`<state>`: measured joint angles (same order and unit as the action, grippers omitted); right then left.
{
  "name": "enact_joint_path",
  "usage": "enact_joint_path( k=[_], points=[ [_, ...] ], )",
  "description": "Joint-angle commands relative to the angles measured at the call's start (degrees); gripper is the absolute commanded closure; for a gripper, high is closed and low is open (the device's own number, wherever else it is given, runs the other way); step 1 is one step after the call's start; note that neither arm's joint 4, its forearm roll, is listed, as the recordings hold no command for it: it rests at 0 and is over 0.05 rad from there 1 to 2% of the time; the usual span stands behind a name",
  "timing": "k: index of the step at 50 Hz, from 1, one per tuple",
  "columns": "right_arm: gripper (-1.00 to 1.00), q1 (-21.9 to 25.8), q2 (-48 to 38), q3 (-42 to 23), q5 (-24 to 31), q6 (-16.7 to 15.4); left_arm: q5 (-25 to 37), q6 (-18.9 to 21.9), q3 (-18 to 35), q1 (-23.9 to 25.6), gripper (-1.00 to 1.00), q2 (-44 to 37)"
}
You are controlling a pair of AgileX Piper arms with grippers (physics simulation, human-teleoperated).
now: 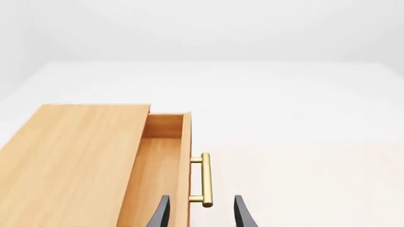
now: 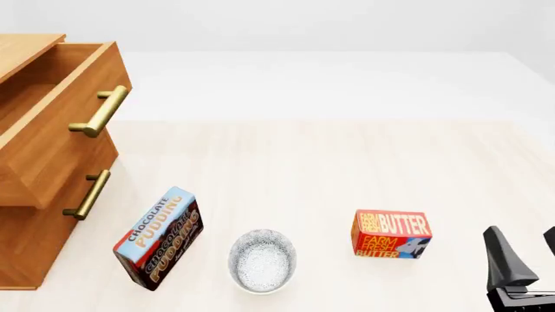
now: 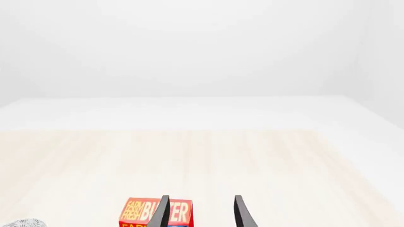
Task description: Put the bowl in the top drawer of the cabinet.
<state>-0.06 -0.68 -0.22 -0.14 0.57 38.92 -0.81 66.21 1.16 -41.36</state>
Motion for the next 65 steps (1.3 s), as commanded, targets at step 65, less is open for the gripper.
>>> enact_joint_path(
  k=[65],
  points=[
    [-1.00,0.00,0.00,0.00,0.00,0.00,-10.89,-6.08,-11.78,-4.10,-1.00,-11.01]
  ],
)
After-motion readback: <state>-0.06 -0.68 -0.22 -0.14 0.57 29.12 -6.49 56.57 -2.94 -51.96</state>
